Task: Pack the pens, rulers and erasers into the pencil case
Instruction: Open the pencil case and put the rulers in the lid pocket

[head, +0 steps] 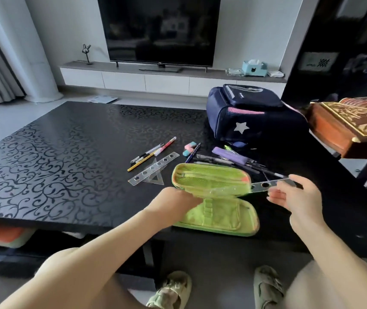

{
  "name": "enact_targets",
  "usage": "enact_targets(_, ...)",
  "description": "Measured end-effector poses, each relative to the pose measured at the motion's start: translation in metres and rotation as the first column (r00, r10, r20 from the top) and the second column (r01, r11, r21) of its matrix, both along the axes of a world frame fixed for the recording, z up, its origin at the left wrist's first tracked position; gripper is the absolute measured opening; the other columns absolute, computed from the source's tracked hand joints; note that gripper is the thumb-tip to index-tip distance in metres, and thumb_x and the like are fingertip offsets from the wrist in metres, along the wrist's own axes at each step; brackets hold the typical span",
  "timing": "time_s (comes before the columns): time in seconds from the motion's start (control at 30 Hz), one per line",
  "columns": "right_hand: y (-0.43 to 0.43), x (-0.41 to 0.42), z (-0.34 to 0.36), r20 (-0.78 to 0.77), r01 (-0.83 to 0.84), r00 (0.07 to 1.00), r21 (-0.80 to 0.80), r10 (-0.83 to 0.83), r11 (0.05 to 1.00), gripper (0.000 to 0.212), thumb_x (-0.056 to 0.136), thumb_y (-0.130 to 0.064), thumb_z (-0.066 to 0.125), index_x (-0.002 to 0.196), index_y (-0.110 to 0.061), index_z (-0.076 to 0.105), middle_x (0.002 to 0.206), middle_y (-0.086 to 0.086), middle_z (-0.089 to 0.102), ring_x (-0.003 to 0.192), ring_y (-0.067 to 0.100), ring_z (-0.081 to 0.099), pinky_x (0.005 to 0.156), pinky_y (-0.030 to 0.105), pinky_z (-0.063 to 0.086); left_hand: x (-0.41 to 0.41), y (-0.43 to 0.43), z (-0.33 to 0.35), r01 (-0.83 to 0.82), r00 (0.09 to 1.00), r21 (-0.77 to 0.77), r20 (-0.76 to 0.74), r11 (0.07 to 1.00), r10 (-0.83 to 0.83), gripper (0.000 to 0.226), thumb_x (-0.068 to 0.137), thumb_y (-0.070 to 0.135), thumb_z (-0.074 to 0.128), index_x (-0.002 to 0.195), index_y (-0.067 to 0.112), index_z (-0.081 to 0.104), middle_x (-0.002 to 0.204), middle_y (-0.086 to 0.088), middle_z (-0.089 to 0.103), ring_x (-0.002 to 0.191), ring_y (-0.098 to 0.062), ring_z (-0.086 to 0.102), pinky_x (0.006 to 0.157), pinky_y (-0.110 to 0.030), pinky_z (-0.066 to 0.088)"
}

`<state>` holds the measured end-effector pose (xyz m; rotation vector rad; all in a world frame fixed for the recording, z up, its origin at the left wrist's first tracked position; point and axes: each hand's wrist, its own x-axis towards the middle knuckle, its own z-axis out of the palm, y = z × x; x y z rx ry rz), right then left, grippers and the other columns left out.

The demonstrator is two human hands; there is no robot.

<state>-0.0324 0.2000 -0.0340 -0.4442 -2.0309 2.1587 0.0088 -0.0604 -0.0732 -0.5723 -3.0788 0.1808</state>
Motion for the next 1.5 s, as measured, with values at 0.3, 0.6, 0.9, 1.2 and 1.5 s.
enact_targets(0.3, 0.039, 0.008, -0.014, 0.049, 0.005, 0.999, -0.014, -0.004, 1.000, 0.037, 0.087, 0.003, 0.056, 0.123, -0.004, 0.048, 0.076, 0.021, 0.065, 0.063, 0.026, 0.064, 0.058, 0.034, 0.057, -0.020, 0.011, -0.006, 0.113, 0.962, -0.068, 0.258, 0.991, -0.092, 0.053, 0.089, 0.035, 0.056, 0.138, 0.034, 0.036, 0.130, -0.001, 0.050, 0.117, -0.025, 0.050, 0.097, -0.041, 0.043)
enact_targets(0.6, 0.042, 0.015, -0.018, 0.161, -0.082, 0.980, -0.184, 0.113, 0.979, 0.025, 0.086, 0.005, 0.054, 0.110, -0.001, 0.054, 0.062, 0.018, 0.067, 0.050, 0.018, 0.065, 0.044, 0.024, 0.054, -0.018, 0.022, 0.009, 0.226, 0.936, -0.275, 0.328, 0.934, -0.130, 0.046, 0.092, 0.027, 0.051, 0.133, 0.013, 0.037, 0.119, -0.013, 0.053, 0.106, -0.034, 0.055, 0.089, -0.046, 0.048)
enact_targets(0.9, 0.045, 0.034, -0.025, 0.169, -0.065, 0.981, -0.202, 0.100, 0.977, 0.023, 0.087, 0.004, 0.052, 0.109, -0.003, 0.055, 0.060, 0.015, 0.067, 0.047, 0.014, 0.063, 0.042, 0.021, 0.051, -0.022, 0.015, 0.010, 0.184, 0.969, -0.269, 0.212, 0.945, -0.128, 0.031, 0.090, 0.009, 0.042, 0.121, 0.006, 0.047, 0.101, -0.012, 0.062, 0.091, -0.032, 0.059, 0.077, -0.041, 0.047)
enact_targets(1.2, 0.033, 0.040, -0.033, 0.118, 0.041, 0.993, -0.145, -0.024, 0.989, 0.028, 0.085, 0.006, 0.053, 0.112, -0.002, 0.053, 0.062, 0.018, 0.066, 0.044, 0.017, 0.062, 0.042, 0.025, 0.053, -0.024, 0.018, 0.018, 0.028, 0.971, -0.102, 0.239, 0.994, -0.002, 0.020, 0.090, 0.006, 0.043, 0.106, 0.005, 0.055, 0.097, -0.008, 0.060, 0.083, -0.025, 0.055, 0.079, -0.039, 0.049)
enact_targets(1.5, -0.023, 0.028, -0.046, 0.103, 0.036, 0.994, 0.014, -0.037, 0.999, 0.030, 0.083, 0.001, 0.057, 0.111, -0.007, 0.056, 0.068, 0.014, 0.066, 0.052, 0.020, 0.058, 0.047, 0.030, 0.049, -0.047, 0.015, 0.060, -0.046, 0.984, 0.220, 0.179, 0.974, 0.006, 0.025, 0.083, 0.013, 0.056, 0.107, 0.014, 0.062, 0.095, 0.000, 0.061, 0.079, -0.016, 0.049, 0.064, -0.018, 0.035)
